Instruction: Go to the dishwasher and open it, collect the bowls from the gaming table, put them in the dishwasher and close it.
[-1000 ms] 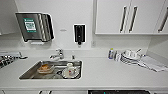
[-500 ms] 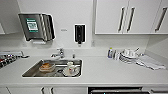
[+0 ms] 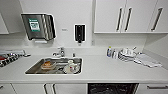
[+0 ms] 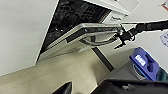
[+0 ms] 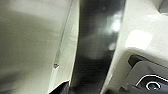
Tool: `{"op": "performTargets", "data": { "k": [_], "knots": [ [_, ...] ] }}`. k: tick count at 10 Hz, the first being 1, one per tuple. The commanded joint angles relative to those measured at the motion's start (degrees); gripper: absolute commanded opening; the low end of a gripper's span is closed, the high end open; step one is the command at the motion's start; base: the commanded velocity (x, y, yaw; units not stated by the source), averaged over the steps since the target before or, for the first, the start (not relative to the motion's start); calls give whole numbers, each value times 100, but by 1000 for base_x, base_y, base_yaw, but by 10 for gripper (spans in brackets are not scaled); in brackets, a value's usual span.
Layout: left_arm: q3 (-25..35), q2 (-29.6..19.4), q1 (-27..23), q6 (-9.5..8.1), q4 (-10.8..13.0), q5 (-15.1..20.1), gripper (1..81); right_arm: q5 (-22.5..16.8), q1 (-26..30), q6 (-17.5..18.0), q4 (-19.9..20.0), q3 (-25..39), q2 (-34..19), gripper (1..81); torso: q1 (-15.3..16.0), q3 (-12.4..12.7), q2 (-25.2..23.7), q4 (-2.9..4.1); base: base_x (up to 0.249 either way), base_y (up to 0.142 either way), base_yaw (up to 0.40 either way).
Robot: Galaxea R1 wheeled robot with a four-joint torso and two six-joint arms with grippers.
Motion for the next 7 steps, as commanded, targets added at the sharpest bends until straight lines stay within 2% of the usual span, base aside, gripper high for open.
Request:
{"op": "performTargets", "data": {
  "k": [1,7],
  "knots": [
    [178,-208,-439,26,50,124,811,-276,415,-28,232,-102,-222,811,0,0,0,0,-94,0,0],
    [178,-129,-439,26,85,203,811,76,28,-37,250,-426,174,811,2,0,-2,0,-88,0,0]
  ]
}}
